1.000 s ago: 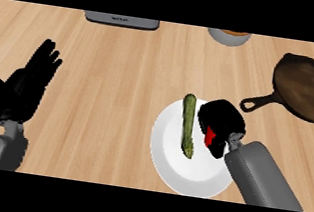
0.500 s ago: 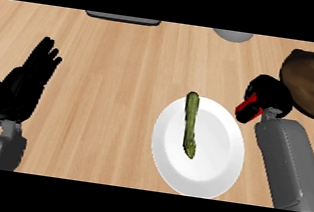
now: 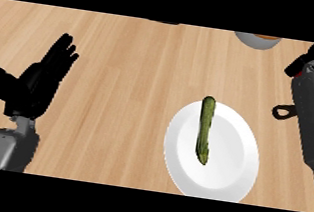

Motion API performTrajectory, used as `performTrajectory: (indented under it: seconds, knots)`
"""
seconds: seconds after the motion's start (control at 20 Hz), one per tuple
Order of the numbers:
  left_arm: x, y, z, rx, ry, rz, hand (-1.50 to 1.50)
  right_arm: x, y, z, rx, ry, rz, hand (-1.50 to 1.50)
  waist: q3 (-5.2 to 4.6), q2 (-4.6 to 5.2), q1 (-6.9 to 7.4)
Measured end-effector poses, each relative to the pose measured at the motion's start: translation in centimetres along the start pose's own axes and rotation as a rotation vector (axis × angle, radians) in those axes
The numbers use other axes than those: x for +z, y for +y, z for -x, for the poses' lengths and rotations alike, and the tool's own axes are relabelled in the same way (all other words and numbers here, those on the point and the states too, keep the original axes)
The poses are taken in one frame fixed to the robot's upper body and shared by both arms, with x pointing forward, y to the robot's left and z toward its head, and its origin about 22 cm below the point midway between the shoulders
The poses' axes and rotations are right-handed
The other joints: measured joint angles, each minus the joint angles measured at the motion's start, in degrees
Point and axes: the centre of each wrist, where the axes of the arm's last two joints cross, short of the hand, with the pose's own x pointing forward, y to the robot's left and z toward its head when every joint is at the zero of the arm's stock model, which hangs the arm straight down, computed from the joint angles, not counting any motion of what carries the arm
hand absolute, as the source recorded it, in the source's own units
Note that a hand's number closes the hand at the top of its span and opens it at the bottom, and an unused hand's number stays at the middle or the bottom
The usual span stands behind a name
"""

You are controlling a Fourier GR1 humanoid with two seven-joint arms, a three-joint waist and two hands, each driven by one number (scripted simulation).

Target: Pick the can from the plate and place it in the pan

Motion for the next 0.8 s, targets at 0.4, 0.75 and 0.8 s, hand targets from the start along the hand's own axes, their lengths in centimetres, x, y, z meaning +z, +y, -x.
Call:
performTrajectory:
  seconds: [0.4, 0.75, 0.8]
  knots:
    - [-0.5, -0.8, -0.3, -0.002, -0.001, 0.026, 0.00, -1.8, -5.1, -2.6, 0.011, 0.128, 0.169, 1.50, 0.15, 0.06, 1.13]
    - [-0.5, -1.0, 0.1, 0.001, 0.010, 0.001, 0.00, -4.0, -6.1, -2.1, 0.008, 0.213, 0.242, 1.50, 0.25, -0.37, -0.33]
    - [-0.6, -0.9, 0.2, 0.001, 0.013, -0.004, 0.00, -4.3, -6.0, -1.8, 0.006, 0.221, 0.248, 1.50, 0.26, -0.42, -0.66]
